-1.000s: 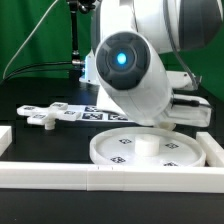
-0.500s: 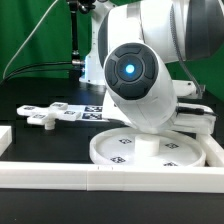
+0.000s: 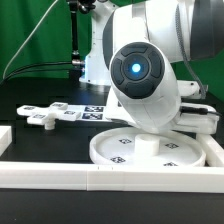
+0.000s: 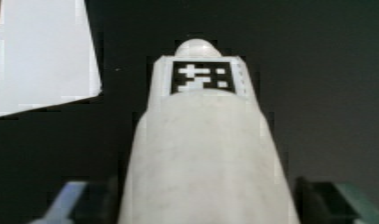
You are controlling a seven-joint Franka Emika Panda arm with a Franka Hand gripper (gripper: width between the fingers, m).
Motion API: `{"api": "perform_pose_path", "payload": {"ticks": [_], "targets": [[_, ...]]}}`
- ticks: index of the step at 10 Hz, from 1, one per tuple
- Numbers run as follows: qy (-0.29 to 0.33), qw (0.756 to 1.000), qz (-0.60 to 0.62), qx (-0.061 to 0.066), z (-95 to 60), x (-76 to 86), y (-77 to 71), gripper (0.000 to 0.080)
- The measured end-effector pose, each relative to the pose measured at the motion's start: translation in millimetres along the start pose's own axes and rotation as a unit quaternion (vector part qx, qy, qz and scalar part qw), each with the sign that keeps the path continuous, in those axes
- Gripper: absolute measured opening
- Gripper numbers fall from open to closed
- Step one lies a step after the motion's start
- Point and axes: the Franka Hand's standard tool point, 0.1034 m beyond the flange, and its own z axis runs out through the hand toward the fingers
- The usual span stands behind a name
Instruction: Assemble round table
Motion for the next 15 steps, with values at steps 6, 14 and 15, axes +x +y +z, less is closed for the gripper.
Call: {"api": "perform_pose_path", "payload": {"ticks": [6, 14, 15], "targets": [[0.004, 1.0, -0.006, 0.001, -35.3, -28.3, 1.7, 0.0406], [0.161, 0.985, -0.051, 0.02, -88.8, -30.6, -7.0, 0.0407], [0.175, 0.983, -0.06, 0.021, -100.3, -39.9, -5.4, 0.0407]]}}
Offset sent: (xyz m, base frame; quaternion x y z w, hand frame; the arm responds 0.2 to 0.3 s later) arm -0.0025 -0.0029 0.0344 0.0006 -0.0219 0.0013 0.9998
